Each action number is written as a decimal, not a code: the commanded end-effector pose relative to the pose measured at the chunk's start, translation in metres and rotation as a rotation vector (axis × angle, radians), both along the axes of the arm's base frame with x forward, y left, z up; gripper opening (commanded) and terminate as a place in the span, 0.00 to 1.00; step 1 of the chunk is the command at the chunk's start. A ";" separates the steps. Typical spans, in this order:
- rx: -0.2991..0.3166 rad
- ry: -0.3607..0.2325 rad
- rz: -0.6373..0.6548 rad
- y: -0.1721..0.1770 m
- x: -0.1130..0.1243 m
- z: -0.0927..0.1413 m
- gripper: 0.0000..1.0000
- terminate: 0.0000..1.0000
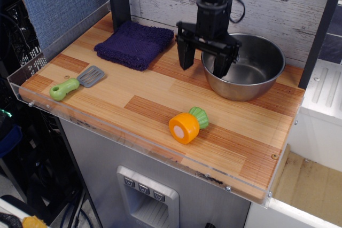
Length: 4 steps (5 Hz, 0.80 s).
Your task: Place the pot on the purple cloth in the table.
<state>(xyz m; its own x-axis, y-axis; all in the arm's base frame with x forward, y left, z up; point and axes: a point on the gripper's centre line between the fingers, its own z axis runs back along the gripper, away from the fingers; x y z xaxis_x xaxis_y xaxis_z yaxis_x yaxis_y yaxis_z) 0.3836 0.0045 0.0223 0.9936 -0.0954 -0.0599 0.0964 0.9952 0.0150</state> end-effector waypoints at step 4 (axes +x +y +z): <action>0.013 -0.255 -0.029 -0.017 -0.006 0.056 0.00 0.00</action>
<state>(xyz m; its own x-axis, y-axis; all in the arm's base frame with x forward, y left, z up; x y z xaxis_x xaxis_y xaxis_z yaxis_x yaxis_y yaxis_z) 0.3737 -0.0118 0.0507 0.9870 -0.1181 0.1094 0.1141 0.9926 0.0419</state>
